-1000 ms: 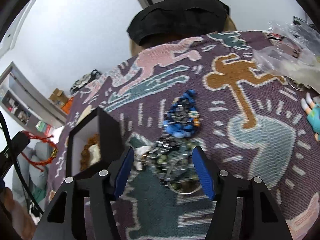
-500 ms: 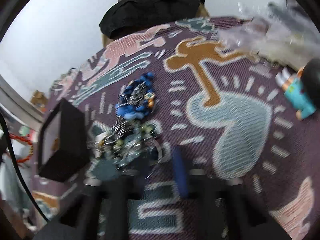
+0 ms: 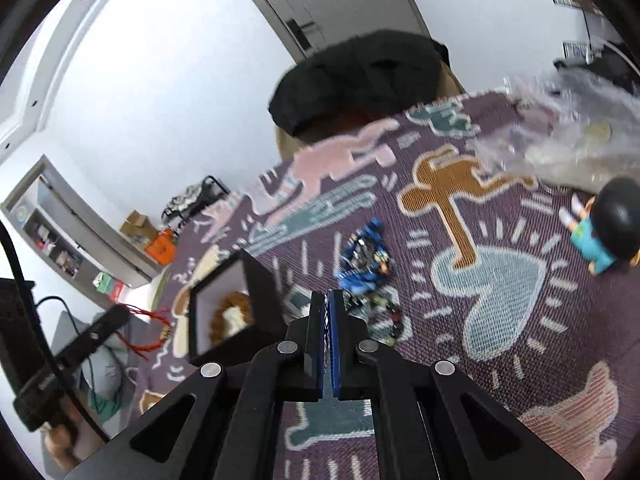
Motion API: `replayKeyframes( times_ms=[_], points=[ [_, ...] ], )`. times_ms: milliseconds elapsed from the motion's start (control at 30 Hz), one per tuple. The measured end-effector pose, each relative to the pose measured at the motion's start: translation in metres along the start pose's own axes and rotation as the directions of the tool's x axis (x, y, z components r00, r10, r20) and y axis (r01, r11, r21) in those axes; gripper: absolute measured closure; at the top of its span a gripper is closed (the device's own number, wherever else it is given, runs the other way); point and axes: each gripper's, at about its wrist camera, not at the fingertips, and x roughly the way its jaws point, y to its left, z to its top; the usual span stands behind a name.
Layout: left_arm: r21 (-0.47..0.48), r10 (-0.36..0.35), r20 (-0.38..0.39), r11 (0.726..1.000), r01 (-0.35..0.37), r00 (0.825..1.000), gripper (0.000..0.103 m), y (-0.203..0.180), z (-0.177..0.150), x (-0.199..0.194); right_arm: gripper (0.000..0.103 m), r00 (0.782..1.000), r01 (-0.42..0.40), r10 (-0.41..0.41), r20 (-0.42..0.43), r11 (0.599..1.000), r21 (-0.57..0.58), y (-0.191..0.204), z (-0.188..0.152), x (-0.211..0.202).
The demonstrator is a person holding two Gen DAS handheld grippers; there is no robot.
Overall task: Organize jewelry
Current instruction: 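Carry the red string bracelet into the black box and open the left tool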
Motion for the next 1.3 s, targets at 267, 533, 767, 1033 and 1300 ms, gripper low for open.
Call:
replayKeyframes(
  times_ms=[267, 533, 767, 1033, 1300],
  points=[
    [-0.02, 0.07, -0.013, 0.997, -0.071, 0.997, 0.097, 0.02, 0.004, 0.015, 0.099, 0.999, -0.02, 0.021, 0.036, 0.999, -0.03, 0.021, 0.006, -0.021],
    [-0.041, 0.08, -0.049, 0.996, -0.082, 0.996, 0.097, 0.034, 0.01, 0.046, 0.099, 0.999, -0.032, 0.034, 0.041, 0.998, -0.057, 0.048, 0.018, -0.009],
    [-0.075, 0.091, -0.153, 0.992, -0.103, 0.984, 0.079, 0.047, 0.008, 0.069, 0.099, 0.999, -0.049, 0.05, 0.003, 0.995, -0.081, 0.073, 0.023, 0.023],
    [-0.115, 0.133, -0.084, 0.983, -0.142, 0.988, 0.03, 0.073, 0.0, 0.039, 0.099, 0.996, -0.079, 0.074, -0.053, 0.99, -0.118, 0.099, 0.018, 0.057],
    [-0.125, 0.158, -0.062, 0.978, -0.164, 0.986, 0.03, 0.084, 0.002, 0.017, 0.057, 0.985, -0.152, 0.137, -0.103, 0.976, -0.155, 0.119, 0.011, 0.07]
  ],
)
